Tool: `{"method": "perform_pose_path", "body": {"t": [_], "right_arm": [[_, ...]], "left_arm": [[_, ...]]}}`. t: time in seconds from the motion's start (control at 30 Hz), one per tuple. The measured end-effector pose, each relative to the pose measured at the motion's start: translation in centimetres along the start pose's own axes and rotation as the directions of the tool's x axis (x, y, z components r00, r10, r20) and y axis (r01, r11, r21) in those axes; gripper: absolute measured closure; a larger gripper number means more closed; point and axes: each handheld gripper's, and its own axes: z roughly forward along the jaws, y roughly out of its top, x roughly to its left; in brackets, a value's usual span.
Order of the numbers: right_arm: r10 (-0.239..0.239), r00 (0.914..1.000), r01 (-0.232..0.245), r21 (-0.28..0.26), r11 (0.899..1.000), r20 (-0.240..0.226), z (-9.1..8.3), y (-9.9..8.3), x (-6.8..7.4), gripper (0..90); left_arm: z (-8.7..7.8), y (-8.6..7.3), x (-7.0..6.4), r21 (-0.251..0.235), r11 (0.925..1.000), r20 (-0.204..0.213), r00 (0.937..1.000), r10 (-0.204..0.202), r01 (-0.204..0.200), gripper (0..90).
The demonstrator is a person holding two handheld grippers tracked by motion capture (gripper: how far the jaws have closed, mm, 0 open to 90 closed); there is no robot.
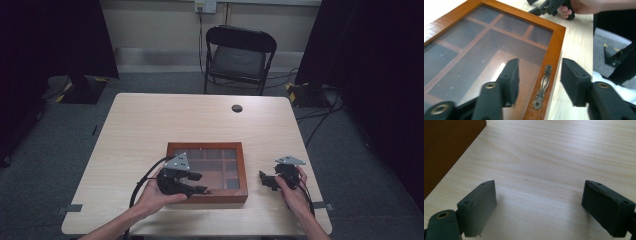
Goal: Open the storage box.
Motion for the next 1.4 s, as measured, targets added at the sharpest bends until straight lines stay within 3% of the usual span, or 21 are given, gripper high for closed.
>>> {"method": "perform_pose_path", "body": {"t": [0.07,0.13,0.2,0.27,0.47,0.87,1.4], "right_arm": [[0.0,1.0,0.0,0.0,1.0,0.0,0.0,0.0,0.0,11.6],[0.0,1.0,0.0,0.0,1.0,0.0,0.0,0.0,0.0,11.6],[0.0,1.0,0.0,-0.001,1.0,0.001,0.0,0.0,0.0,11.6],[0.0,1.0,0.0,0.0,1.0,0.0,0.0,0.0,0.0,11.6],[0.0,1.0,0.0,0.0,1.0,-0.001,0.0,0.0,0.0,11.6],[-0.002,1.0,0.002,0.0,1.0,-0.002,0.0,0.0,0.0,11.6],[-0.004,1.0,0.004,0.003,1.0,-0.005,0.0,0.0,-0.1,11.5]], "left_arm": [[0.4,0.2,0.0,-0.018,0.9998,0.023,0.9997,-0.005,0.006,57.4],[1.1,0.1,-0.3,0.014,0.9999,0.016,0.9999,0.007,-0.007,61.5],[1.6,-0.2,-0.4,0.022,0.9998,0.045,0.999,0.002,-0.003,66.4],[1.7,-0.4,-0.4,0.021,0.9998,0.028,0.9996,0.004,-0.005,68.4],[1.5,-0.9,0.1,0.026,0.9996,0.037,0.9993,-0.007,0.006,77.3],[1.9,-1.5,-0.1,0.004,0.9996,0.033,0.9991,0.029,-0.029,80.5],[1.9,-0.9,0.4,0.043,0.9985,0.069,0.997,-0.035,0.032,81.4]]}}
